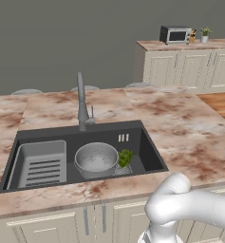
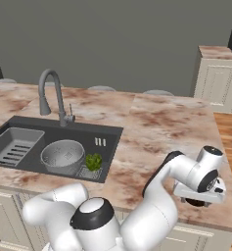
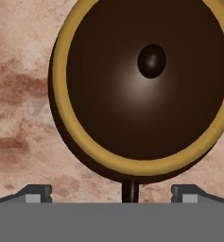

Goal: Pick the colander and teapot and place them in the sink. Then turn on the water.

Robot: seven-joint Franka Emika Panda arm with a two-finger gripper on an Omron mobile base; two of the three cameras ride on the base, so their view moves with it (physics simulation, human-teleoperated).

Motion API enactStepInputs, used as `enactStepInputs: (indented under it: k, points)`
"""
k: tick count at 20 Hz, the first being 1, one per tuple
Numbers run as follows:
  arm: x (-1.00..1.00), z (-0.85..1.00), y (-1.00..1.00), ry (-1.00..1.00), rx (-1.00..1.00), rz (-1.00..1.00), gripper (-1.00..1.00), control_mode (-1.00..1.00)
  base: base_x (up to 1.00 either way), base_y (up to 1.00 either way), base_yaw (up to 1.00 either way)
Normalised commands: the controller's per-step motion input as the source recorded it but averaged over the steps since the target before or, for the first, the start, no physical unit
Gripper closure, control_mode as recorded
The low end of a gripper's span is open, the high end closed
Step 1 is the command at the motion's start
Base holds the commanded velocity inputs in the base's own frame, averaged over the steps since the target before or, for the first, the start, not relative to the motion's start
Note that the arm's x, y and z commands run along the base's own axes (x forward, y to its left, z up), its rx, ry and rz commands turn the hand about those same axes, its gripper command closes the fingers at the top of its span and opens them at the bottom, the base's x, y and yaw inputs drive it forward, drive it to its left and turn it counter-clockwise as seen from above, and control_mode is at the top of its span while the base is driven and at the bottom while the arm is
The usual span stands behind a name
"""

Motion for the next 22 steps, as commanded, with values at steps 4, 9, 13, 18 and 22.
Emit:
enactStepInputs:
  k: [4,9,13,18,22]
  points:
    - [0.05,0.0,0.0,0.0,0.0,0.0,-1.0,-1.0,0.0,0.0,0.0]
    - [0.11,0.0,0.0,0.0,0.01,0.0,-1.0,-1.0,0.0,0.0,0.0]
    - [0.12,0.0,0.0,0.0,0.0,0.0,-1.0,-1.0,0.0,0.0,0.0]
    - [0.02,-0.03,0.0,0.0,0.0,0.0,-1.0,-1.0,0.0,0.0,0.0]
    - [0.0,-0.03,0.0,0.0,0.0,0.0,1.0,-1.0,0.0,0.0,0.0]
